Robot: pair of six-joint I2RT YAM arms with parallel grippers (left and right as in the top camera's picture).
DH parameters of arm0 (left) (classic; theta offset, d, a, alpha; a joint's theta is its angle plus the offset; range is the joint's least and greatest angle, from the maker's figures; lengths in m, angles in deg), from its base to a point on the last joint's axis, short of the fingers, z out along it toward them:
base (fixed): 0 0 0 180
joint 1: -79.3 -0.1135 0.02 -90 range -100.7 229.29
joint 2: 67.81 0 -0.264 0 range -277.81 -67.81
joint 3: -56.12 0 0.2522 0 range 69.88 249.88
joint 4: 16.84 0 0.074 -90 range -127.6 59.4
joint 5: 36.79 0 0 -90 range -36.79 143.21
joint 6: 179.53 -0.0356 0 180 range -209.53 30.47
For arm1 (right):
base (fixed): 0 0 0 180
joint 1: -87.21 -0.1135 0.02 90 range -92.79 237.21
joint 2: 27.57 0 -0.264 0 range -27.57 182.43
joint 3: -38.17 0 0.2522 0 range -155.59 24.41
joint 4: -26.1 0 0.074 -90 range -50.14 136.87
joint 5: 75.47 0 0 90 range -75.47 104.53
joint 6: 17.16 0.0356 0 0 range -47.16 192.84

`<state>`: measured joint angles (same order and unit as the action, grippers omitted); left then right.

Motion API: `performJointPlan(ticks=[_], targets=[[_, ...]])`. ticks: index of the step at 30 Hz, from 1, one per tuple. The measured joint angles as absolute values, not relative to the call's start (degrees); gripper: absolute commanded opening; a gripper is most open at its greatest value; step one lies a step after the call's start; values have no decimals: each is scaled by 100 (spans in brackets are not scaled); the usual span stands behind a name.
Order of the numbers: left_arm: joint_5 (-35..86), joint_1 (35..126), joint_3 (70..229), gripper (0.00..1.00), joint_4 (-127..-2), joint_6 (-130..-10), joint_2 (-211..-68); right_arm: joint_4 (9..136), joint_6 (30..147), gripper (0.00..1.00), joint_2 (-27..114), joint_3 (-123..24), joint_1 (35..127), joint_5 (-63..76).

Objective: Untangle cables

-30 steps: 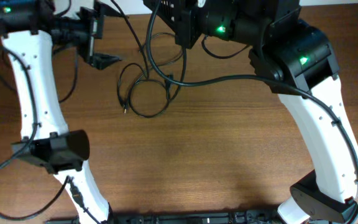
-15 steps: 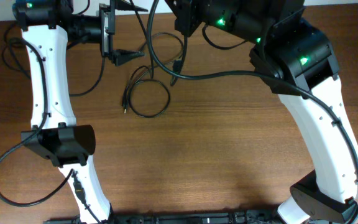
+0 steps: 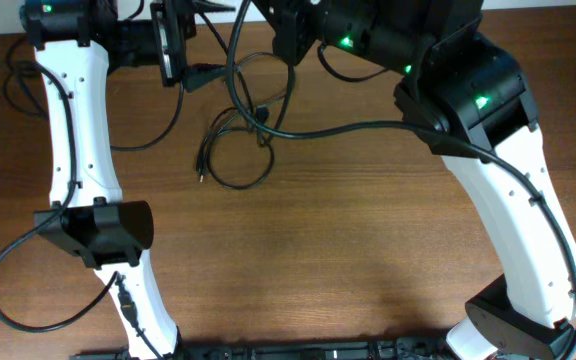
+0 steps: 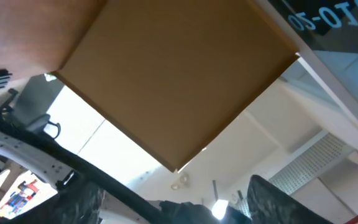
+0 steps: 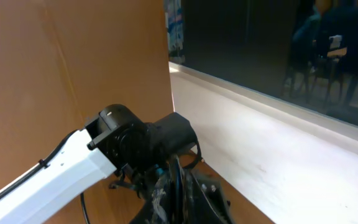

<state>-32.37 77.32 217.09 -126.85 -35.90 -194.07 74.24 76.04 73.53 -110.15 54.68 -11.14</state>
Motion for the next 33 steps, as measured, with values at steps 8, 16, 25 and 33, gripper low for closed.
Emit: performJointPlan(ticks=[8, 16, 25, 33], targets=[[-2665, 7732, 21709, 43, -12681, -3599, -19407, 7142, 7604, 4, 7344, -11015, 5468, -1114], [-2621, 7732, 21709, 42, -12681, -3599, -19407, 7056, 7606, 4, 7038, -11015, 5468, -1114], [-2544, 7732, 21709, 65, -12552, -3597, -19407, 7139, 7610, 4, 6826, -11015, 5468, -1118], [-3215, 8033, 21709, 91, -12536, -3579, -19407, 7148, 7606, 4, 6872, -11015, 5468, -1094]])
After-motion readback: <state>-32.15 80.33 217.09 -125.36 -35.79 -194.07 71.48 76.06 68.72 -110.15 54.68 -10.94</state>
